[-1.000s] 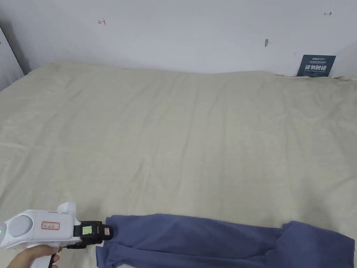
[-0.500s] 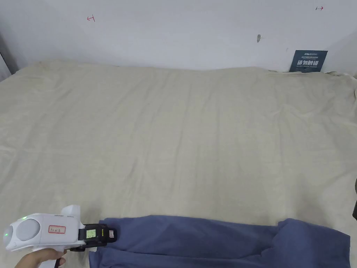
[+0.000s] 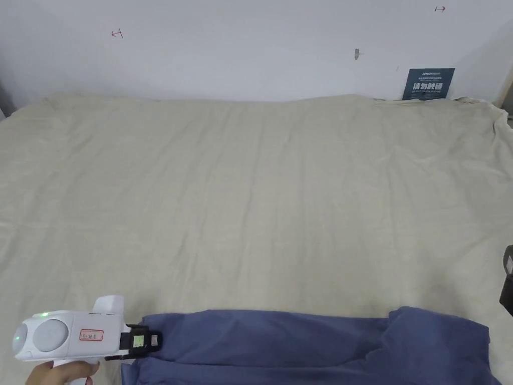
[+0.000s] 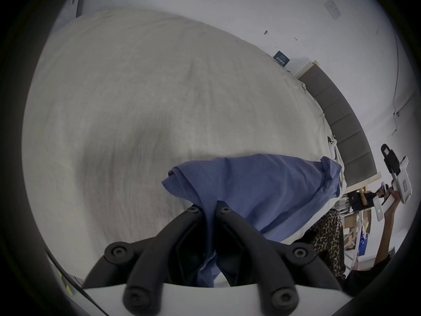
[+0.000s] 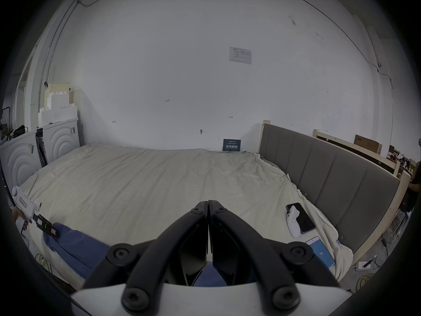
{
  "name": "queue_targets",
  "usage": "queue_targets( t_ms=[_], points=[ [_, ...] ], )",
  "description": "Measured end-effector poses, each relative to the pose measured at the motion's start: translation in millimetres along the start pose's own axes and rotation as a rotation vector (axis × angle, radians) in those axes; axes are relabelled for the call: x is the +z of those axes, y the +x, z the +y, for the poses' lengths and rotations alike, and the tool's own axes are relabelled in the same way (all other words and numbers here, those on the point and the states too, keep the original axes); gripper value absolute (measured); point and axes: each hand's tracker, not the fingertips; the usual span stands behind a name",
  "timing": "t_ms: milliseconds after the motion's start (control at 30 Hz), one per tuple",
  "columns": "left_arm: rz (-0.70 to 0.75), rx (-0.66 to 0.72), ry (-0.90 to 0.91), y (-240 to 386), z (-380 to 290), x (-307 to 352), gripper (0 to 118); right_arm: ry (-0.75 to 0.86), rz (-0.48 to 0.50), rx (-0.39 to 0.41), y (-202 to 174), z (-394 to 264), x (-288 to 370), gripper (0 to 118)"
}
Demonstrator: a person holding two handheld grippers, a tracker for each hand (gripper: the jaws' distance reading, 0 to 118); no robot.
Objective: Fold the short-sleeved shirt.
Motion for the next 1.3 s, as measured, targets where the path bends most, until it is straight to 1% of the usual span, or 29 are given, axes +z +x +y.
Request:
queue_targets(
  t_ms=[133,233,300,333,467,533,633,700,767,800,867,1000,1133,1300],
  points=[
    [0.052,0.007,0.013,-0.7,14.6,23.2,6,0.005,0.002,-0.007,3.3,0.7,1.4,0],
    [0.063,0.027,0.022,-8.4,22.7,34.8,5,0.011,0.007,-0.015,5.8,0.0,1.0,0],
    [0.121,0.017,0.025,-2.5,21.3,42.1,5,0.012,0.011,-0.016,6.6,0.1,1.2,0],
    [0.124,0.016,0.021,-5.7,22.4,45.1,5,0.013,0.014,-0.017,7.1,-0.3,1.4,0],
    [0.168,0.052,0.015,-30.4,21.7,53.0,5,0.019,0.018,-0.018,11.1,-2.0,1.8,0],
    [0.206,0.066,0.009,-31.5,21.5,54.6,5,0.022,0.019,-0.023,13.4,-2.7,2.2,0],
    [0.211,0.099,-0.002,-25.6,22.3,53.7,5,0.022,0.023,-0.025,15.9,-4.5,2.2,0],
    [0.24,0.107,-0.024,-9.3,25.1,52.0,5,0.026,0.025,-0.025,17.4,-5.1,3.7,0],
    [0.233,0.108,-0.03,10.9,28.4,53.4,5,0.03,0.028,-0.027,16.9,-4.1,6.3,0],
    [0.23,0.102,-0.032,36.9,25.3,55.5,5,0.031,0.03,-0.029,17.6,-4.3,6.7,0],
    [0.181,0.034,-0.046,68.1,27.1,53.4,5,0.033,0.032,-0.033,17.9,-4.4,8.4,0],
    [0.109,-0.059,-0.074,128.5,30.2,38.2,5,0.033,0.037,-0.046,20.5,-6.0,11.1,0],
    [0.042,-0.145,-0.117,171.3,37.7,2.8,5,0.034,0.038,-0.055,24.8,-7.6,14.7,0],
    [0.021,-0.184,-0.152,222.6,37.5,-49.0,5,0.033,0.029,-0.063,31.4,-9.0,18.1,0]
  ],
)
